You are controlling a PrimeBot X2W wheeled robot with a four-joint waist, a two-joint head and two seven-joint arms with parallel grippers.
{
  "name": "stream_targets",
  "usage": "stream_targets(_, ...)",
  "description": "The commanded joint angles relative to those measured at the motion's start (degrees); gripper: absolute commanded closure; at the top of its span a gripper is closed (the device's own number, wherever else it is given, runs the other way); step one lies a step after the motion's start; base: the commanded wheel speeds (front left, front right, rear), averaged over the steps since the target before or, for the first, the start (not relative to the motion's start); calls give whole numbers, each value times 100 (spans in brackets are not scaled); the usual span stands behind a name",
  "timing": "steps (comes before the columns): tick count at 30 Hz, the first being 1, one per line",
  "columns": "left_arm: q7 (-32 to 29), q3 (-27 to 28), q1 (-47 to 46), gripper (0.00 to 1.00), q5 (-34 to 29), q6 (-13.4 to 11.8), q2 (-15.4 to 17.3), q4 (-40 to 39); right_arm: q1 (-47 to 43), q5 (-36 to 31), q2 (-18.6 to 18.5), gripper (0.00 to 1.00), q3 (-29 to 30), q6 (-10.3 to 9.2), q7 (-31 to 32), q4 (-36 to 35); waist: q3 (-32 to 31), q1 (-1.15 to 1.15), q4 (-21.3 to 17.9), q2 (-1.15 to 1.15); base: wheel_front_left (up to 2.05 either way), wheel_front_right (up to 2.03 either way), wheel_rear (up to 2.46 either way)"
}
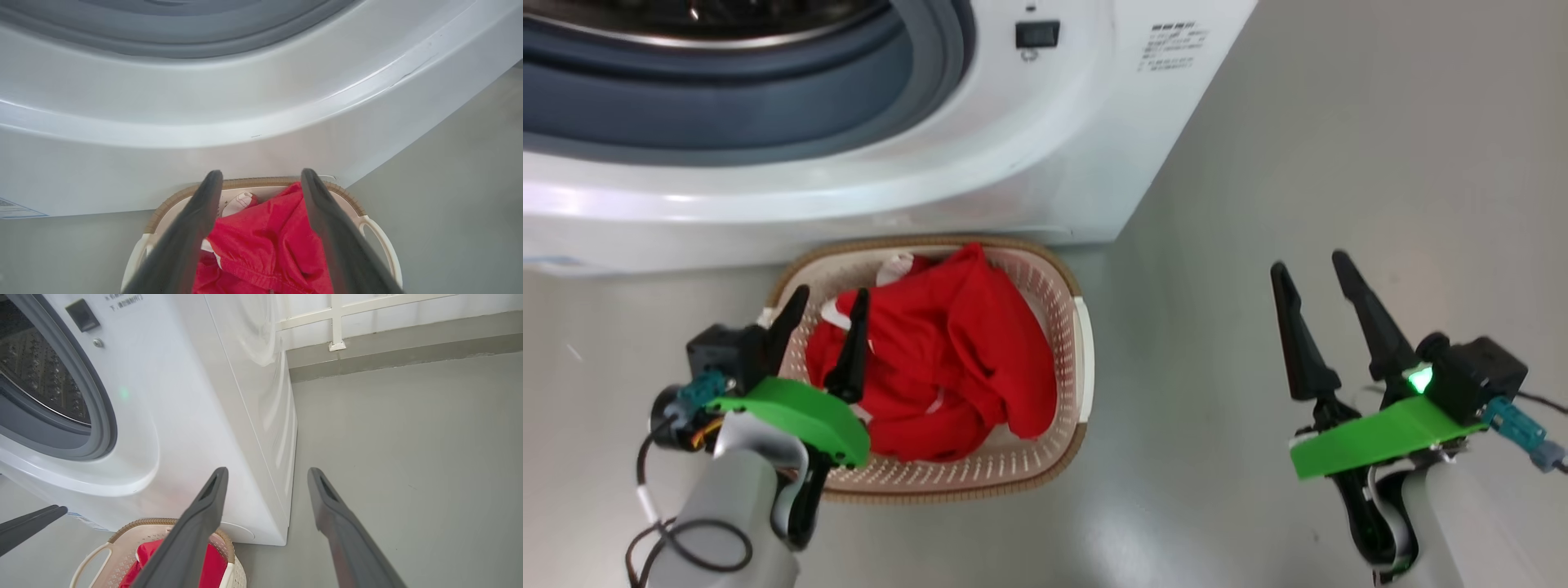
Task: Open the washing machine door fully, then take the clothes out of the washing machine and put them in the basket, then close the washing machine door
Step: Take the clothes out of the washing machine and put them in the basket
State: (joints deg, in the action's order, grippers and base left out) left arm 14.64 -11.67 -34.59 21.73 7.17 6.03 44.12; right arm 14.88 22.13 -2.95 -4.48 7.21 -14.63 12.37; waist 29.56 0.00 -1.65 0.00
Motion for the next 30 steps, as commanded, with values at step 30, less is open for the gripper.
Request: stream_targets(30, 36, 1262, 2496, 0, -786, 32, -39, -2590, -1379, -89, 7, 0, 147, 28, -37, 122, -2290, 0, 119, 0, 0, 0, 0)
